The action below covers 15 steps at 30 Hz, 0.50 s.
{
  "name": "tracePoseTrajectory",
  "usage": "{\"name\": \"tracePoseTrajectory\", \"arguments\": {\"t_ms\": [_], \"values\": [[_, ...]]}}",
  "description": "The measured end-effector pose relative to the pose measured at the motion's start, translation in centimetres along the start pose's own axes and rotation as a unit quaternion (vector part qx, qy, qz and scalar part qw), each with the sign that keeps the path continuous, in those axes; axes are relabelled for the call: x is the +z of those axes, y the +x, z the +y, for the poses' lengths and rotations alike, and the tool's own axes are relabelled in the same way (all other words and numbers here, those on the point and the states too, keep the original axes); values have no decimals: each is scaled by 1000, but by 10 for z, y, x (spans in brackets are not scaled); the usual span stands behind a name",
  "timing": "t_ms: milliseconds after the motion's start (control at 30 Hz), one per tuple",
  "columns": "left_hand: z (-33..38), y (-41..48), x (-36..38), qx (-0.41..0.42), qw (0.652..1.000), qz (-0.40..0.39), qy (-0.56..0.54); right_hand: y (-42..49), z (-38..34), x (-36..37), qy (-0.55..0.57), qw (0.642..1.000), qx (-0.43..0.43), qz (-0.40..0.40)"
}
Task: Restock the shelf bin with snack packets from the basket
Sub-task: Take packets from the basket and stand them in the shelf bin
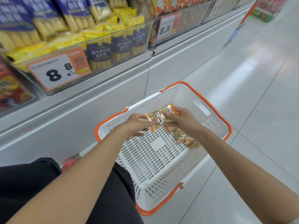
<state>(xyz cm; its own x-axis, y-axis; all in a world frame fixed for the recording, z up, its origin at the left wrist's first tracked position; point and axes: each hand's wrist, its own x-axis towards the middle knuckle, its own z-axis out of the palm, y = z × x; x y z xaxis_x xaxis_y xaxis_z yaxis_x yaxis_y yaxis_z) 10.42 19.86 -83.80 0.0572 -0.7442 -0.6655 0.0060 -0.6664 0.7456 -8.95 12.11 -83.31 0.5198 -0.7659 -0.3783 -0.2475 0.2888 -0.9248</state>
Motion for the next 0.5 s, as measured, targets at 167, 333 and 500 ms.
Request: {"name": "tracePoseTrajectory", "arguments": {"t_ms": [167, 333, 500], "values": [[34, -45, -19, 66, 988, -26, -134, -20, -65, 16, 14, 998, -50, -43], [74, -97, -43, 164, 982, -20, -91, -45, -131, 30, -11, 995, -77, -60], [114, -148, -70, 255, 960, 100, -61, -70, -192, 49, -146, 983, -100, -56]]}}
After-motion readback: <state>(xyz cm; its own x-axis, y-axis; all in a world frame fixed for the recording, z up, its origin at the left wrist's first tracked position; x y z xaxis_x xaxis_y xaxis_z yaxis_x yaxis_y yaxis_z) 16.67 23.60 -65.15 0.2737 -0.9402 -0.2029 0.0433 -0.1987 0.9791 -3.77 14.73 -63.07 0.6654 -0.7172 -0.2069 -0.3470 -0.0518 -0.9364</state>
